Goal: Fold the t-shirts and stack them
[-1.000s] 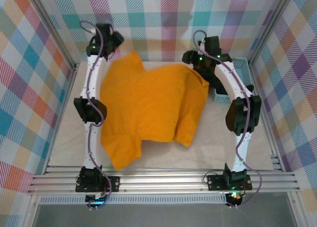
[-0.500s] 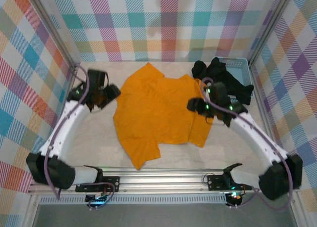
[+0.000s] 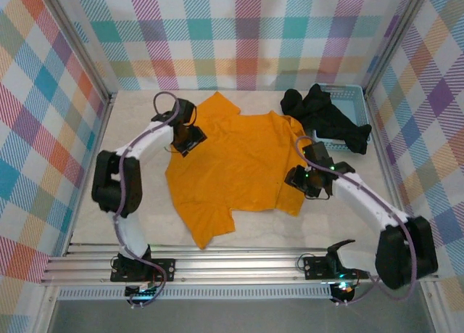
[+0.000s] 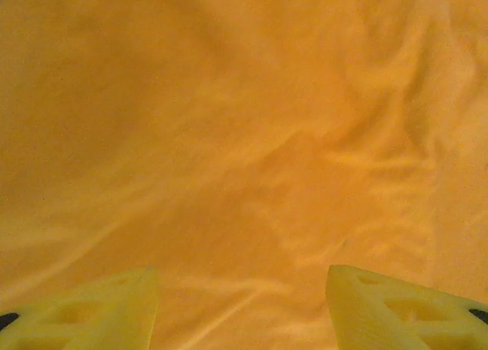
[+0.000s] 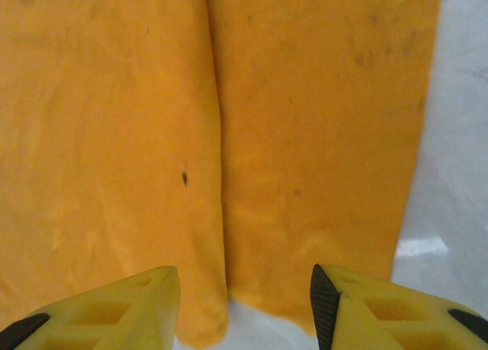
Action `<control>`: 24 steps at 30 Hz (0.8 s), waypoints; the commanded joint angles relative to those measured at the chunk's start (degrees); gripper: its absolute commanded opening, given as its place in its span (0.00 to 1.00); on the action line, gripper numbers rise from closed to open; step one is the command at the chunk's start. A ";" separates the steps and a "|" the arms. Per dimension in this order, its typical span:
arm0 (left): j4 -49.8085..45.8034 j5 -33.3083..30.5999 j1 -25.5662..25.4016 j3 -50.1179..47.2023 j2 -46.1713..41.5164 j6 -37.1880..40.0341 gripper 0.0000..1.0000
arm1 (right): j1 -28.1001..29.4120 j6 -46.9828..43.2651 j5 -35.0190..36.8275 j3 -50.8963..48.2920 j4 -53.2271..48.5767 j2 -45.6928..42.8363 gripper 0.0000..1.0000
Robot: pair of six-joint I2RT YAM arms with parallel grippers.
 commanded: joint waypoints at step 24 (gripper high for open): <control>-6.67 2.49 28.52 8.58 8.75 11.61 0.61 | -0.12 -5.65 -3.49 25.11 6.75 24.23 0.46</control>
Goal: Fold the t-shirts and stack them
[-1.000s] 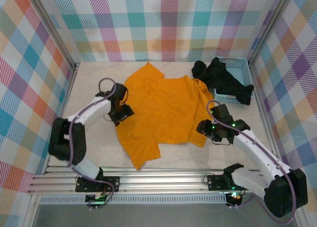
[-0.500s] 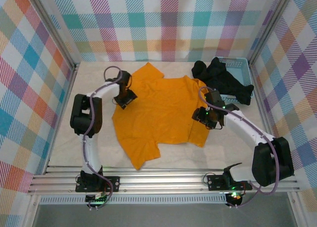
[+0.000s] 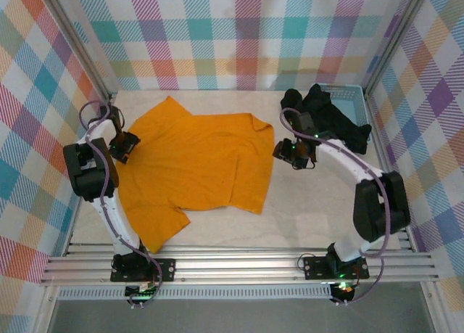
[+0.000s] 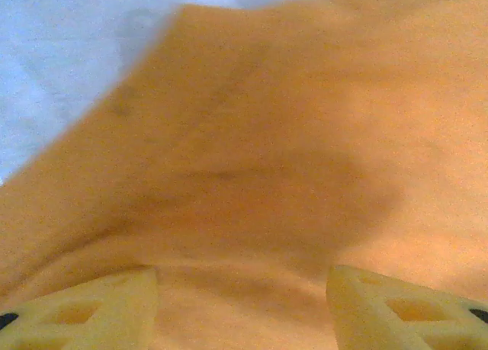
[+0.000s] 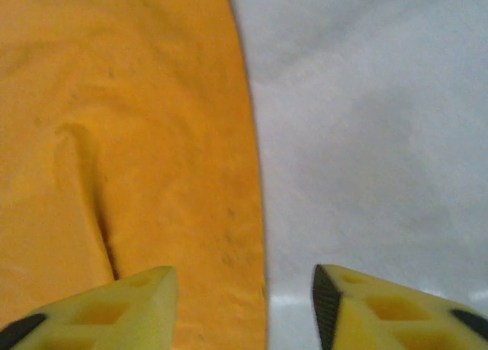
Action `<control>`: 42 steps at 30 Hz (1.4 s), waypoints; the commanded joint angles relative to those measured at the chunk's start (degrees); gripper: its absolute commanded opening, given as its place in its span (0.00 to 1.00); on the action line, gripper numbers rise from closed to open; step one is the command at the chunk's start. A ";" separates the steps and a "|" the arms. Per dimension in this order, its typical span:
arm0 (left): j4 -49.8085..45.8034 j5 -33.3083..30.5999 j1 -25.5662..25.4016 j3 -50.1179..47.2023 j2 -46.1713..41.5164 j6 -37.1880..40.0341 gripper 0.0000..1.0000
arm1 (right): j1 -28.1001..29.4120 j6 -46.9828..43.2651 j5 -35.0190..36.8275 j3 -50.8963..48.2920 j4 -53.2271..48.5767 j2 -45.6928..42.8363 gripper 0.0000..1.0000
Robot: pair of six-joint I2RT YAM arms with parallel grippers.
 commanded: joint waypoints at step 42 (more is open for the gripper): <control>8.50 5.42 -23.18 -18.85 -29.65 -1.04 0.58 | -2.38 19.38 -1.45 36.92 18.35 41.87 0.12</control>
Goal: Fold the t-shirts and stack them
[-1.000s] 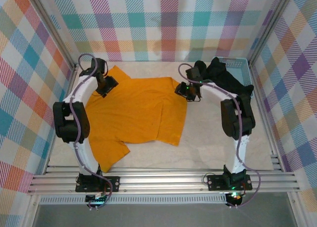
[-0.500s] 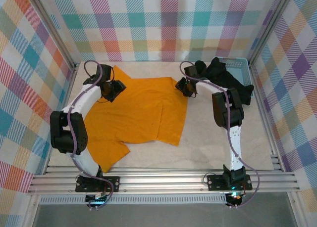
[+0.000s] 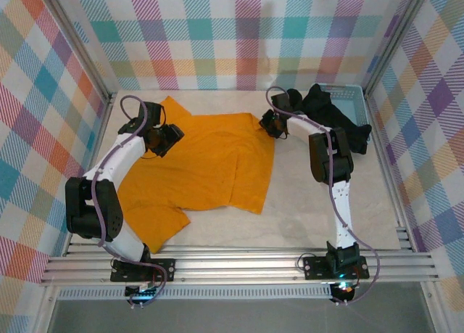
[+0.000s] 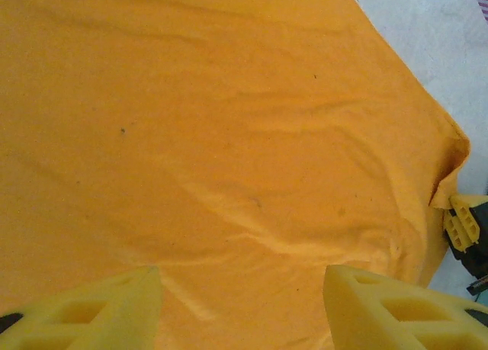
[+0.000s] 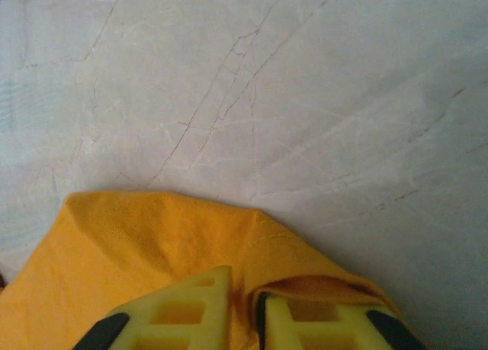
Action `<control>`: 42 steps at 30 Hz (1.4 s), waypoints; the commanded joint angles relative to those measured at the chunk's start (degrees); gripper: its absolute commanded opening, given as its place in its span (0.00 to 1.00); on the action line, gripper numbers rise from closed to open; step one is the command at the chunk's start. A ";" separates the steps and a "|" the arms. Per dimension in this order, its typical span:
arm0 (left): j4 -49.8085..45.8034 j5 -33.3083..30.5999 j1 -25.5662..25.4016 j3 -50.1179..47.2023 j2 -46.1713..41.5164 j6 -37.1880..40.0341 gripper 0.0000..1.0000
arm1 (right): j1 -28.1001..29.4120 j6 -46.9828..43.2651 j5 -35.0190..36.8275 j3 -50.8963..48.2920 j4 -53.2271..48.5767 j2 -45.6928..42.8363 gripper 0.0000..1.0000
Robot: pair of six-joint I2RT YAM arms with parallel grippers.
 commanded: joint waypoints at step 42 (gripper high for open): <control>6.90 4.47 -19.06 -3.52 17.24 -8.70 0.55 | -1.79 11.83 -4.31 15.50 -5.97 5.41 0.58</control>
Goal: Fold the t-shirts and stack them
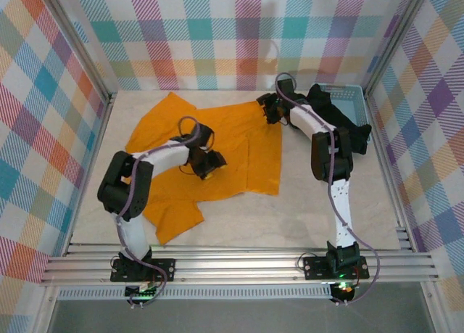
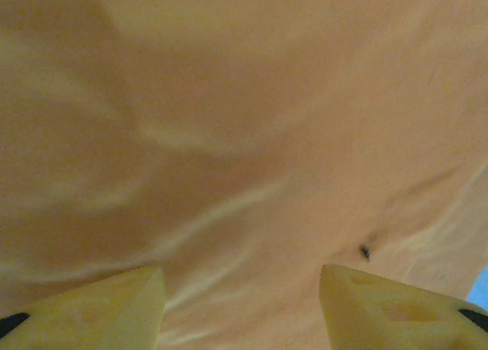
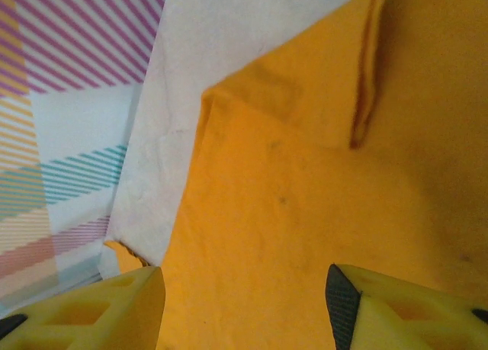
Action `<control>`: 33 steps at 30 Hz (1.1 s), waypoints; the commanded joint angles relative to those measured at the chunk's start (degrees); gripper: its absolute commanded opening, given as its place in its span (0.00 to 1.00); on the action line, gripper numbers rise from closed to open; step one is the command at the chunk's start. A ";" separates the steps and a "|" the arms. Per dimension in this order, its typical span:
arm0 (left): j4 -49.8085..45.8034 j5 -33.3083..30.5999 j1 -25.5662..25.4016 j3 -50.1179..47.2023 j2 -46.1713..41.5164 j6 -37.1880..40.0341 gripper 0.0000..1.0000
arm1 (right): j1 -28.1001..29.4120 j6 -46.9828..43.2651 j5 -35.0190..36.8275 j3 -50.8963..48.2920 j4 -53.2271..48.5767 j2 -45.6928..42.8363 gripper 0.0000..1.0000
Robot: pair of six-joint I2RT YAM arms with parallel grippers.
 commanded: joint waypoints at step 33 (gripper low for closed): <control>-6.70 -8.79 5.65 -14.50 -7.18 6.73 0.51 | -2.60 5.47 5.80 31.21 -1.54 21.10 0.52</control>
